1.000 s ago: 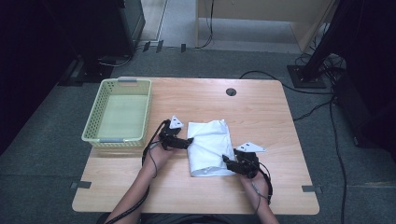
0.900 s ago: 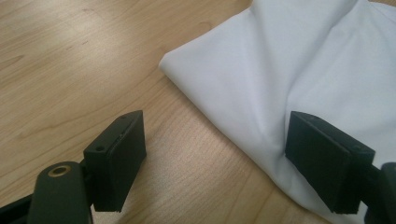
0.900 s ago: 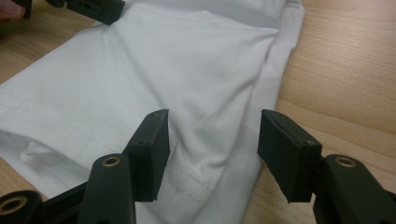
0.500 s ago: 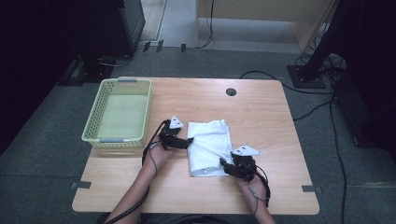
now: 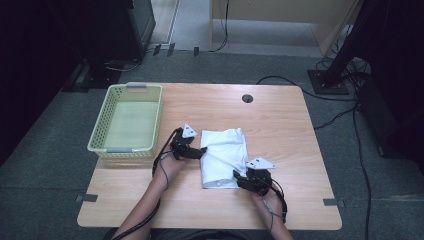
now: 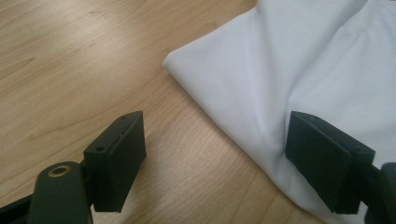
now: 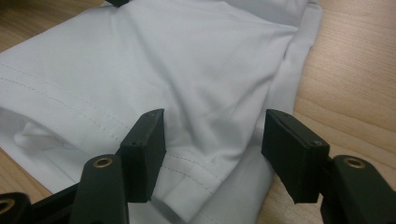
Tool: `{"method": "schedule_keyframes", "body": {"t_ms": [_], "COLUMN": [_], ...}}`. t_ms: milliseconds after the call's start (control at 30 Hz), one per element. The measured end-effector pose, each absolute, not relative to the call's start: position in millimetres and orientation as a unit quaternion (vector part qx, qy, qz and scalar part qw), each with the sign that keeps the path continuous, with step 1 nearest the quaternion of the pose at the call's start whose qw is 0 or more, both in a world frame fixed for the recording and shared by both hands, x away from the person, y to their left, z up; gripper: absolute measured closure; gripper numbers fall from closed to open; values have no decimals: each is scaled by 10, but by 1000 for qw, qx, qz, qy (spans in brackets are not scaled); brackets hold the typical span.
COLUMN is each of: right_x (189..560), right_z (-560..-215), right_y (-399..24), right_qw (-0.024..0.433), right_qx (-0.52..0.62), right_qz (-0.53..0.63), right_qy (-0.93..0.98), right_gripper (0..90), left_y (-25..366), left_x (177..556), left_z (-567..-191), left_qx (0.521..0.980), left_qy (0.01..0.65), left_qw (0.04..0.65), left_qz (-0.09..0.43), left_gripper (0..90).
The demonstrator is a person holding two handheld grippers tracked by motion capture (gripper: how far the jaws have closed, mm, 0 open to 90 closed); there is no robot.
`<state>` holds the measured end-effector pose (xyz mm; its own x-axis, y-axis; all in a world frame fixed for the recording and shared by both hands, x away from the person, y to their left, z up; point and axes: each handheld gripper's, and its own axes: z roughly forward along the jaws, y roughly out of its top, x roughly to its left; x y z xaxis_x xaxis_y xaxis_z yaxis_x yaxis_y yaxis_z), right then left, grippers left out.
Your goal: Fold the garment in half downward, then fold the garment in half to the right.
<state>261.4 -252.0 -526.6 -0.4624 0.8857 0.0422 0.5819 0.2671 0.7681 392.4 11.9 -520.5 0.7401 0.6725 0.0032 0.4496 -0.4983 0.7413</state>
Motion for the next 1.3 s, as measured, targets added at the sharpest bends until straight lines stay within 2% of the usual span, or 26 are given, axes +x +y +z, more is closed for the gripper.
{"method": "schedule_keyframes", "body": {"t_ms": [1300], "right_x": [2864], "right_z": [-5260], "right_y": [-2399], "right_qw": [194], "right_qx": [455], "right_qz": [376], "right_qy": [783], "right_gripper": [388], "left_y": [267], "left_x": [4046], "left_z": [-5187], "left_qx": [846], "left_qy": [350], "left_qw": [363], "left_qz": [173], "left_gripper": [210]}}
